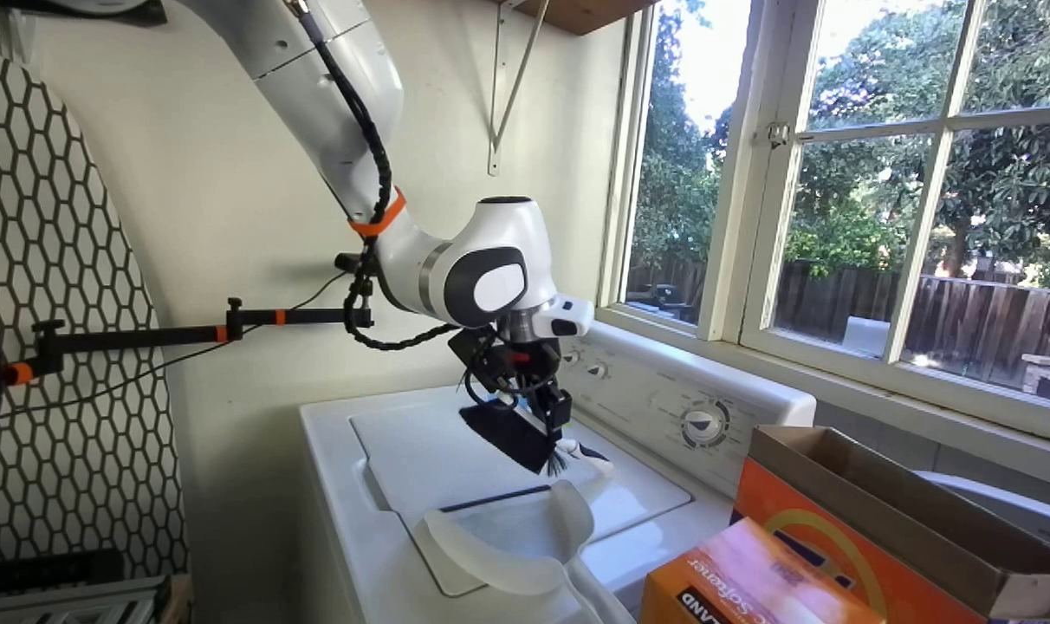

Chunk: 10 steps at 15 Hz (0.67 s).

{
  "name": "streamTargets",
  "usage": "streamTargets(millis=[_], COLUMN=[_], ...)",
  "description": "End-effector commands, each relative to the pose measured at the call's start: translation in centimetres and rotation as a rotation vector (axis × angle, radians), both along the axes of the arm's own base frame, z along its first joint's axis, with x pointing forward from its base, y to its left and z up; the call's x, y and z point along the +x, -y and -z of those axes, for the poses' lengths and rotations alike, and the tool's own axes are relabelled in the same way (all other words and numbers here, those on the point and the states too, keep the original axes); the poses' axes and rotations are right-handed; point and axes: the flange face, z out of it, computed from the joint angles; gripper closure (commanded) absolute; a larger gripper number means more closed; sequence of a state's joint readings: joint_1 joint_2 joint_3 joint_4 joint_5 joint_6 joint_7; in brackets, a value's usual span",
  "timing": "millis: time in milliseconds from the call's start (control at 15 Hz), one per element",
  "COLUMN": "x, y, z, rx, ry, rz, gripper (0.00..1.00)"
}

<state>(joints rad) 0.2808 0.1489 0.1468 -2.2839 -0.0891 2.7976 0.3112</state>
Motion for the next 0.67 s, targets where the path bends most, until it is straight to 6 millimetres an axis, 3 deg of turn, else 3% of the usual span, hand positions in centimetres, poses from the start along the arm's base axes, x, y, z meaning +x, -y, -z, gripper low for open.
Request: streamTargets(millis=[0,600], x=[-0.6,-0.4], y=[-1.4,-5.4], z=[-1.2,0.5], rx=[0.034,0.101], ry=[0.013,0.027], rz=[-0.004,0.015], gripper=[0.82,0.82])
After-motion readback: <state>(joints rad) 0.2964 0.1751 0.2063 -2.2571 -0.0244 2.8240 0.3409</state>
